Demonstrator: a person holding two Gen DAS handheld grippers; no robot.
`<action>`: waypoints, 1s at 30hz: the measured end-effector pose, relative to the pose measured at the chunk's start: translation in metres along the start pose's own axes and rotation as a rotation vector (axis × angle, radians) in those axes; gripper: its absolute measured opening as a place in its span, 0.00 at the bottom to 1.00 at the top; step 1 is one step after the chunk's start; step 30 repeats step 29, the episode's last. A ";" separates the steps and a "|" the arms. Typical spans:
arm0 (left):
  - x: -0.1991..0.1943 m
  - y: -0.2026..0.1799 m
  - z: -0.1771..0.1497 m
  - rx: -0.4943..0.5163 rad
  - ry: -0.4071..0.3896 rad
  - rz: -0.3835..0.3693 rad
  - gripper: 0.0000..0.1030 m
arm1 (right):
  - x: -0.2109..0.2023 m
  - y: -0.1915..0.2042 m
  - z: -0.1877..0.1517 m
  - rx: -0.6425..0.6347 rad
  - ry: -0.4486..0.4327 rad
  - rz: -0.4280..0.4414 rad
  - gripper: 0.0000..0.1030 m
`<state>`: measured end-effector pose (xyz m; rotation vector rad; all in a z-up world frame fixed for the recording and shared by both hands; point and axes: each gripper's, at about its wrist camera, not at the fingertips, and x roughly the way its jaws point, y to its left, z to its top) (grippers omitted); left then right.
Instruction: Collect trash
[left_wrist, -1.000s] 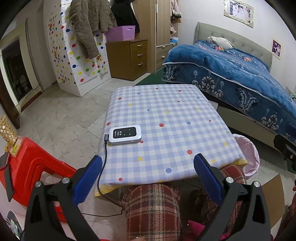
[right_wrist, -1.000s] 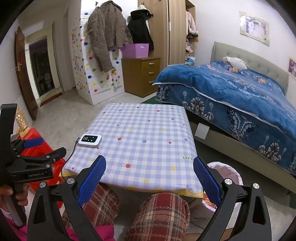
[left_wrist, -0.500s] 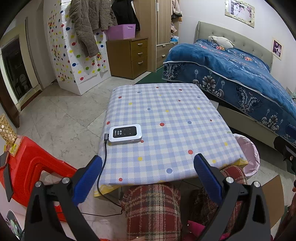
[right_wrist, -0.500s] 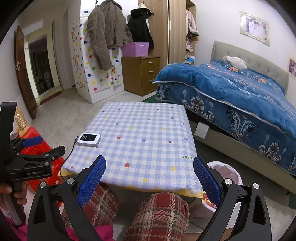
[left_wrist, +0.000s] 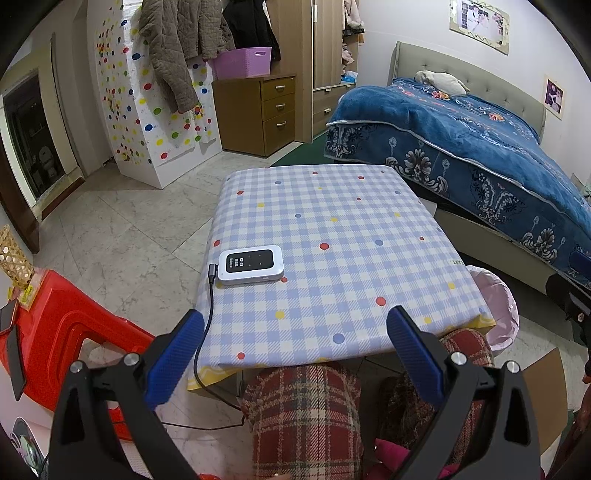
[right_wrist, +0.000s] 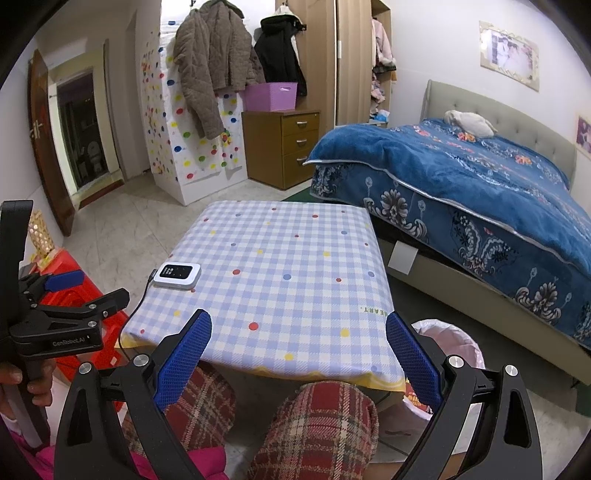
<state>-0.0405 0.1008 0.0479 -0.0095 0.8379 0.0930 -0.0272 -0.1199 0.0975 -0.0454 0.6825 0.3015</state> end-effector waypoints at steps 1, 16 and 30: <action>0.000 0.000 0.000 0.000 0.000 0.000 0.93 | 0.001 -0.001 -0.001 0.000 0.001 0.000 0.91; -0.001 -0.002 0.000 0.001 -0.001 0.000 0.93 | 0.003 -0.007 -0.009 0.009 0.002 0.003 0.91; 0.018 -0.018 0.003 0.010 -0.019 -0.052 0.93 | 0.019 -0.050 -0.039 0.073 -0.014 -0.044 0.93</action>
